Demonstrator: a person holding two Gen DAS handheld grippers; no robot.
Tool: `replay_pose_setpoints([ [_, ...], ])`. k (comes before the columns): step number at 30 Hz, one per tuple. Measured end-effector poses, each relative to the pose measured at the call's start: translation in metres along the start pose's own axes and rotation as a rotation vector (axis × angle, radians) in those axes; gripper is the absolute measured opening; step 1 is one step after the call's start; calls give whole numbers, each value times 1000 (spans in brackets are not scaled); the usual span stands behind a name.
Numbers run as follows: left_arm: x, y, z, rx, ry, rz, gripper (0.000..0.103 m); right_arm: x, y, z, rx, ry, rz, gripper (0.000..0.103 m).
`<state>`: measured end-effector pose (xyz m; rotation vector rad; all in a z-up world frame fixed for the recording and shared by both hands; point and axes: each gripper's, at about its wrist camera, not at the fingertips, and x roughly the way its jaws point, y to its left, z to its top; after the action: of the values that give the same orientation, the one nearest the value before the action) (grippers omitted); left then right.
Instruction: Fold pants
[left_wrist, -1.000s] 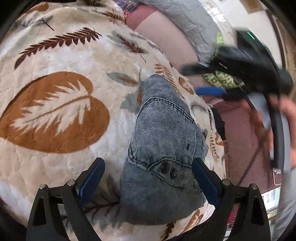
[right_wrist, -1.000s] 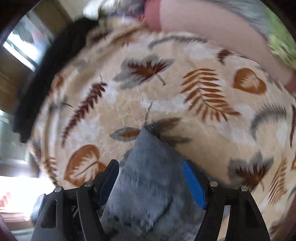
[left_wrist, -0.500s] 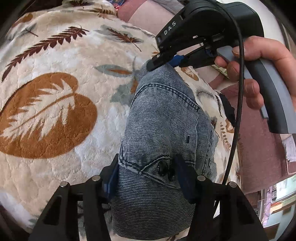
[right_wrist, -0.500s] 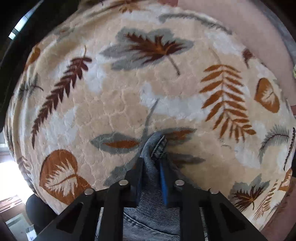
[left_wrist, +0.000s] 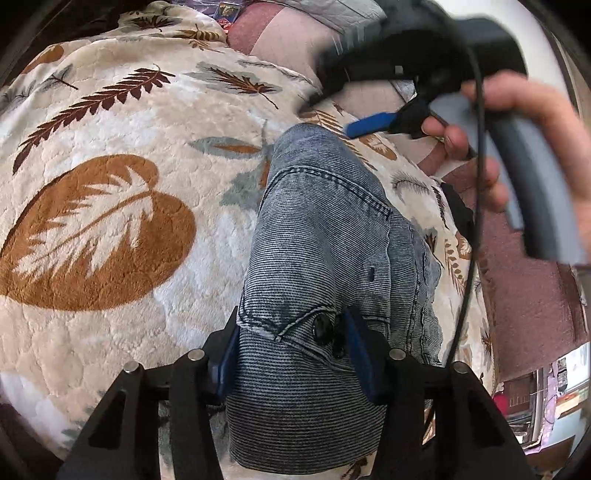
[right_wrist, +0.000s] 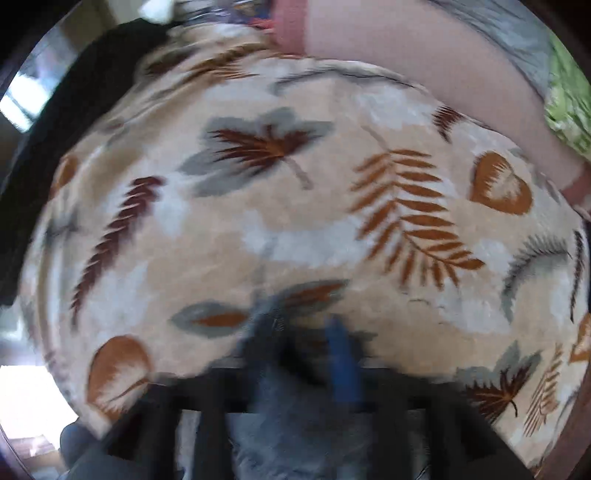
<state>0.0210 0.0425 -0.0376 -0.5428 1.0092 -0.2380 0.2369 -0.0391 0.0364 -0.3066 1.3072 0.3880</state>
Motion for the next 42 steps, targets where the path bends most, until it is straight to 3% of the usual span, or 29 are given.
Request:
replay_pose_setpoints([
  [3, 0, -2, 1, 3, 3, 4, 54, 7, 19, 6, -50, 37, -14, 84],
  [5, 1, -1, 1, 2, 4, 1, 55, 29, 29, 9, -80, 134, -46, 82],
  [7, 1, 0, 2, 2, 5, -2, 55, 50, 37, 6, -128, 212, -76, 31],
  [8, 1, 0, 2, 4, 4, -1, 55, 52, 35, 5, -117, 203, -87, 18],
  [11, 1, 2, 1, 0, 3, -2, 56, 40, 12, 7, -11, 96, -149, 17],
  [12, 0, 2, 1, 1, 3, 0, 56, 28, 1, 7, 23, -1, -261, 19],
  [13, 0, 1, 1, 2, 1, 2, 57, 19, -9, 5, 65, -46, -271, 23],
  [14, 0, 1, 1, 1, 0, 2, 58, 10, -20, 1, 119, -69, -214, 32],
  [15, -1, 1, 1, -1, 1, 1, 59, -4, -34, -8, 192, -103, -79, 47],
  [17, -2, 2, 1, -7, 1, -5, 61, -25, -46, -28, 229, -160, 9, 60],
  [20, -3, 2, -1, -7, -3, -3, 63, -41, -49, -68, 217, -205, 107, 62],
  [21, -4, 2, -3, -5, -5, -3, 65, -34, -51, -84, 213, -200, 102, 68],
  [24, -5, -1, -5, -2, -7, 1, 67, 16, -54, -113, 148, -53, -38, 70],
  [28, -14, -5, -5, 5, -9, 7, 69, -23, -66, -144, 239, -268, 17, 71],
  [30, -28, -6, -4, 4, -40, 0, 69, -41, -67, -165, 271, -358, -3, 75],
  [33, -49, -10, -5, 32, -104, 31, 75, -33, -64, -201, 232, -368, -53, 78],
  [35, -48, -13, -7, 57, -114, 66, 83, 3, -67, -220, 181, -257, -110, 80],
  [38, -17, -15, -12, 114, 23, 141, 83, -8, -84, -238, 283, -303, -76, 84],
  [41, -30, -15, -19, 101, -39, 135, 83, -41, -79, -256, 265, -427, -96, 84],
  [42, -36, -18, -20, 119, -67, 137, 83, -49, -71, -268, 232, -475, -109, 89],
])
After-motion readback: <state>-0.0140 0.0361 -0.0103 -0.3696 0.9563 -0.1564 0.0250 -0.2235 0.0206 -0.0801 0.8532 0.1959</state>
